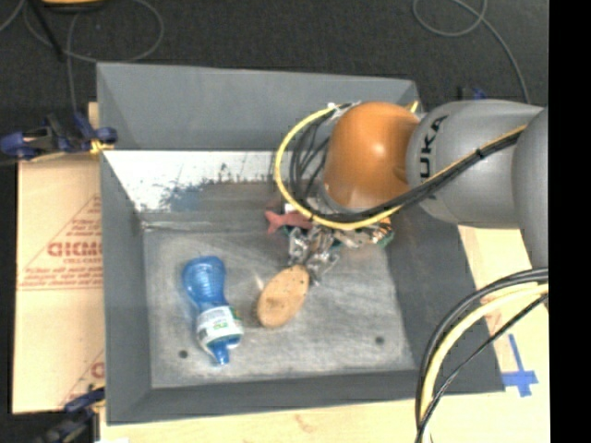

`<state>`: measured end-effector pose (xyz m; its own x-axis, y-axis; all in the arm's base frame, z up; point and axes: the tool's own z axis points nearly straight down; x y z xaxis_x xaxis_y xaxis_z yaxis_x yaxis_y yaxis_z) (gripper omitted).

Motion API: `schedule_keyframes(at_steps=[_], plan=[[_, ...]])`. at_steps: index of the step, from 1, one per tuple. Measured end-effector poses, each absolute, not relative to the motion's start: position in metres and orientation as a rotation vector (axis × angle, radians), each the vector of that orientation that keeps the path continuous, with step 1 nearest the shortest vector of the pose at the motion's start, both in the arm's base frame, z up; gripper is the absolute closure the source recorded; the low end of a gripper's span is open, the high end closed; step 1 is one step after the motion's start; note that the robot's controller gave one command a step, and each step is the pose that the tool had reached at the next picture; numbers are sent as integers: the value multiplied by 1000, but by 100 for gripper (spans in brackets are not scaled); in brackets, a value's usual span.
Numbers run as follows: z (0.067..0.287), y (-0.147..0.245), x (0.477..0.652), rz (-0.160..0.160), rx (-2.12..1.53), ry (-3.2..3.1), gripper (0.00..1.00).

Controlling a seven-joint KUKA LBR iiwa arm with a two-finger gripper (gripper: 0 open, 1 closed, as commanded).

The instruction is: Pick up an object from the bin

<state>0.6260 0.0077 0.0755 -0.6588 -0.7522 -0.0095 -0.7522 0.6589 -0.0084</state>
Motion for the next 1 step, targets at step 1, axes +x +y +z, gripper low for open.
schedule_keyframes(at_steps=[1], plan=[[76,8,626,-6,-1292,2850,100]])
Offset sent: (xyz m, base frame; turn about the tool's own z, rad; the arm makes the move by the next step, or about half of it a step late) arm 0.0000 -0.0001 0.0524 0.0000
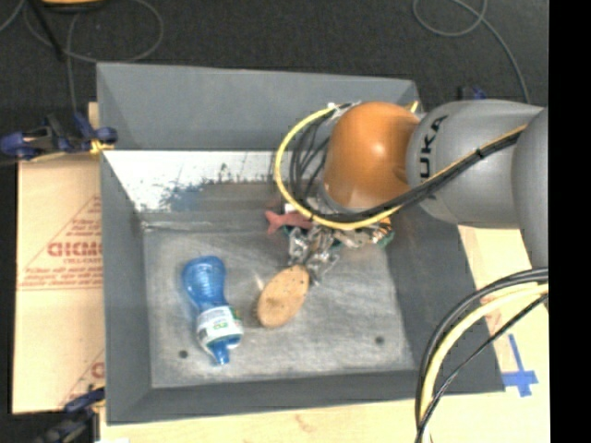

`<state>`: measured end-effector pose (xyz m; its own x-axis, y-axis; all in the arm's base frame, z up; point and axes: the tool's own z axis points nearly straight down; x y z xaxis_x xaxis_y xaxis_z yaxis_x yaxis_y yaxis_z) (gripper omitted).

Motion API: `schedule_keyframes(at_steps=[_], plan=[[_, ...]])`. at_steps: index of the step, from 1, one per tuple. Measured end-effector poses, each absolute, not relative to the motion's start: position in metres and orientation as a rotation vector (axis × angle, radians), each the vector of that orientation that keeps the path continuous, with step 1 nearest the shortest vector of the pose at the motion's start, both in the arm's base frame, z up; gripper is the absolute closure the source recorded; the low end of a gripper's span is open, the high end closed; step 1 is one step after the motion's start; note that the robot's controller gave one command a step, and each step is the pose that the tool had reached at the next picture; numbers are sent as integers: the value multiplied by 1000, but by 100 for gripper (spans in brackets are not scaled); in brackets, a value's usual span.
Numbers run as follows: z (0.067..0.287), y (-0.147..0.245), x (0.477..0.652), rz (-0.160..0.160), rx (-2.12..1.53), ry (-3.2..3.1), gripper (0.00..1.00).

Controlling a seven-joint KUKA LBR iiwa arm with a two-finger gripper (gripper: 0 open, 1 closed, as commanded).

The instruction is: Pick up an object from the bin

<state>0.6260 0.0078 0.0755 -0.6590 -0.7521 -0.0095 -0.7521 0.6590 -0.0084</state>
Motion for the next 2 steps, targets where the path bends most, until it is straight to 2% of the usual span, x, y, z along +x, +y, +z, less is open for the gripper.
schedule_keyframes(at_steps=[1,2], plan=[[79,8,625,-3,-1292,2854,100],[97,7,622,3,-1294,2865,100]])
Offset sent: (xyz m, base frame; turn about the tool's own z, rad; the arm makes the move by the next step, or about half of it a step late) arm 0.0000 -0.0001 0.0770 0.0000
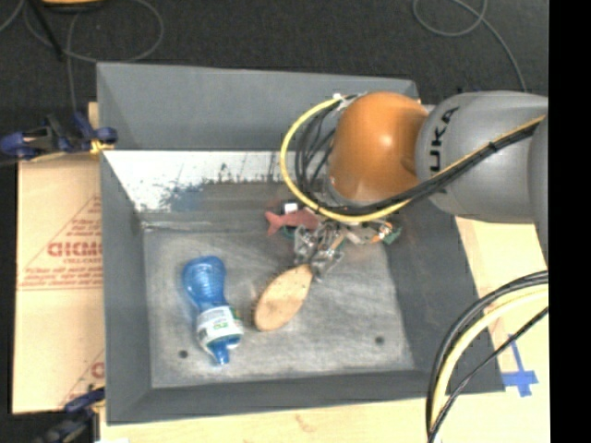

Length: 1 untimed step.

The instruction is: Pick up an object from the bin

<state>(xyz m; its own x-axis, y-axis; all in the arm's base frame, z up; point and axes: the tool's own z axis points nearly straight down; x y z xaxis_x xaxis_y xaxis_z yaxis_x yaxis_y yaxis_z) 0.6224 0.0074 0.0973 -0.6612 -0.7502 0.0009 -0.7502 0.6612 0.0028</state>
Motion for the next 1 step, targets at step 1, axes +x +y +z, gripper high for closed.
schedule_keyframes(at_steps=[1], plan=[[118,7,625,2,1294,-2867,100]])
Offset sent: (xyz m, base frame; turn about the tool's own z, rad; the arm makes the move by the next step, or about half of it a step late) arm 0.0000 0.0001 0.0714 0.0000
